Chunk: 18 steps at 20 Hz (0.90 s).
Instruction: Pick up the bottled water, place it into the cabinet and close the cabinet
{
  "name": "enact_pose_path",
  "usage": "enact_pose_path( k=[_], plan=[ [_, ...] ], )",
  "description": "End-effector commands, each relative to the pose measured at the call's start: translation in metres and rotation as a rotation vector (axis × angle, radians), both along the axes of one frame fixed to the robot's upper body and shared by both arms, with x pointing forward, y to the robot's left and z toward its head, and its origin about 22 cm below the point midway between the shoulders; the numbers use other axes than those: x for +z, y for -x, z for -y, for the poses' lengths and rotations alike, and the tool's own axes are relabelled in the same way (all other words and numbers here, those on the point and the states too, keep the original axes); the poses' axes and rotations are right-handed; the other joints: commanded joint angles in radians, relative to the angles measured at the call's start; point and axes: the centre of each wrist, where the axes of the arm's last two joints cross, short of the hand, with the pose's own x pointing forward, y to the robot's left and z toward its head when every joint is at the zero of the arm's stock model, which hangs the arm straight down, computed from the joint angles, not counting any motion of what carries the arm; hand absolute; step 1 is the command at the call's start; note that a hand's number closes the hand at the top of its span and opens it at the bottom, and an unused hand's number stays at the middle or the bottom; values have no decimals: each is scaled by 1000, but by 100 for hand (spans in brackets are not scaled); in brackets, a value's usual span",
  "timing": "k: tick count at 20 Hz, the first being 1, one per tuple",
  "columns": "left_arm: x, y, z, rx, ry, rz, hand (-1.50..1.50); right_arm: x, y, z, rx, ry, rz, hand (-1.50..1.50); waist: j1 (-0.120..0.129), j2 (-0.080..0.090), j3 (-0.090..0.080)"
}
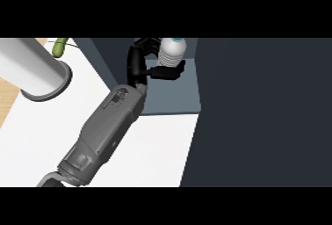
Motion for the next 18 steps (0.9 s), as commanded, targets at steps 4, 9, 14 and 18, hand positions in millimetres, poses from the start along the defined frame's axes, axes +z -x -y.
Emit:
enact_pose_path(
  k=[4,9,14,18],
  plan=[
    [-26,-7,-4,75,-171,-45,150,17,9,8,9,7,31,-150,-1,6,0],
    [-30,-12,-8,148,-180,-85,150,14,16,5,19,-27,44,-150,-25,9,0],
    [-45,-10,-18,152,-176,-102,150,23,19,12,19,-14,30,-150,-22,13,-1],
    [-45,-13,-21,196,-185,-99,150,8,10,5,25,-13,45,-150,-24,16,-1]
  ],
)
